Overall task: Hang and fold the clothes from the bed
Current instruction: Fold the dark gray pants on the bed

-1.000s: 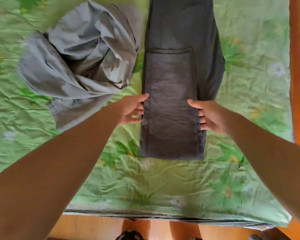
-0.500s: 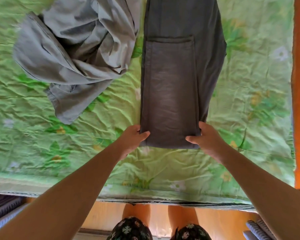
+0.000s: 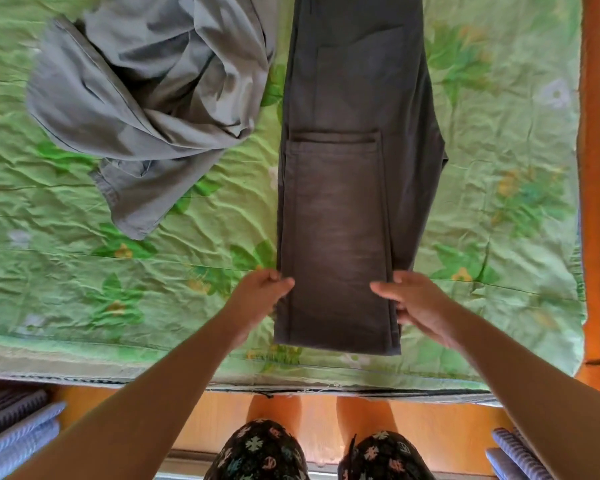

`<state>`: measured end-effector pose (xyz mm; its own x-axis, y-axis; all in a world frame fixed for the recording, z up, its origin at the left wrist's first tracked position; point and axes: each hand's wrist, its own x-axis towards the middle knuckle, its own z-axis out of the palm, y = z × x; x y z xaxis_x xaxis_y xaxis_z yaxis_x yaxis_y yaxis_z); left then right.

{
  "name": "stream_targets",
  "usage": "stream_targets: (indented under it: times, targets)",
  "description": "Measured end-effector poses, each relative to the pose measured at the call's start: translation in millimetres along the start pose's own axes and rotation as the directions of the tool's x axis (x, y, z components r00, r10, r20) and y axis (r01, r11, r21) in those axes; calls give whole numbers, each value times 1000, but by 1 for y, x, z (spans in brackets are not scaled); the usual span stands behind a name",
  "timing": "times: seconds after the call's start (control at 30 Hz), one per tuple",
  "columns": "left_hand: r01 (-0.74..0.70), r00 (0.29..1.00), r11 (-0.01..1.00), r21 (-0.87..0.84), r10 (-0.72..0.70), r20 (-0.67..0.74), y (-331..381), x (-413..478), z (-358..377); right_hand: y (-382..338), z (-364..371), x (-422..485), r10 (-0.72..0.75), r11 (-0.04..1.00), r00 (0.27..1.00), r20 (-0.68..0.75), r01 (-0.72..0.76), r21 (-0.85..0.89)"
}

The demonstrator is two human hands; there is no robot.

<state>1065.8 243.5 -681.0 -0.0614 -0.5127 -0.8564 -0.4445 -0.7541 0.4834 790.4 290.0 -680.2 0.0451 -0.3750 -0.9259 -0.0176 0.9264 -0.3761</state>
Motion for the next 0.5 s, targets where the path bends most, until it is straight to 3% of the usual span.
stream_targets:
  times: [0.13, 0.2, 0.27, 0.4, 0.5]
  targets:
    - [-143, 986, 968, -207, 122, -110, 60, 46, -7, -62, 0, 28, -157, 981, 984, -89, 166, 101]
    - [-219, 970, 952, -213, 188, -155, 87, 67, -9, -87, 1, 46, -210, 968, 960, -183, 230, 96]
    - [-278, 954, 946, -164, 253, -159, 105, 80, -8, -100, 0, 64, -259, 962, 931, -258, 274, 23]
    - [-449, 875, 889, 93, 458, -157, 131, 84, -8, -122, -1, 62, -381, 925, 871, -311, 354, -141]
    - [-517, 817, 850, 98, 525, -238, 170, 92, -20, -161, -10, 58, -509, 861, 794, -333, 472, -189]
